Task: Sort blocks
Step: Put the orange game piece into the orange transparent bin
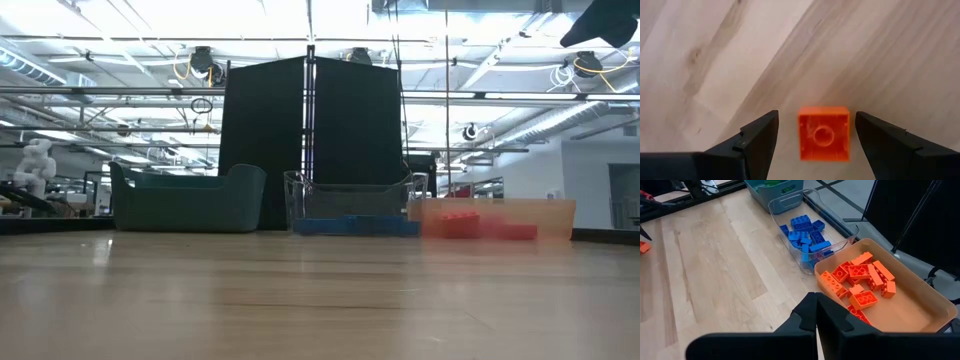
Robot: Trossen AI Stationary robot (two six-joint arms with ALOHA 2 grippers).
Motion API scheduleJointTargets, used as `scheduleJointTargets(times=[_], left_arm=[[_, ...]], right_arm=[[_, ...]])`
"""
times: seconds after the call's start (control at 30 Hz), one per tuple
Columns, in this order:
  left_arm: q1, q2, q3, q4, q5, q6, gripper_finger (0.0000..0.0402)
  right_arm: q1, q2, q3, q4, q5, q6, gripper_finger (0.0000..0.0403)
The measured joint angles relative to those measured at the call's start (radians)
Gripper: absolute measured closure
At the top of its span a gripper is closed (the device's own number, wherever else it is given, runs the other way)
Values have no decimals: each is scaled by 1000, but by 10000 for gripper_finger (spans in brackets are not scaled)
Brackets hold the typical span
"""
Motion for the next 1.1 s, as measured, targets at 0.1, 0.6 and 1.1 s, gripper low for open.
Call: scheduleJointTargets(times=[0.1, 0.6, 1.1], left_arm=[[8, 0, -12, 49, 6, 27, 135], [15, -8, -82, 172, 83, -28, 151], [67, -39, -86, 171, 136, 0, 275]], right_arm=[[0, 0, 0, -2, 0, -12, 403], [0, 0, 0, -2, -2, -12, 403], [0, 0, 0, -2, -2, -9, 403]])
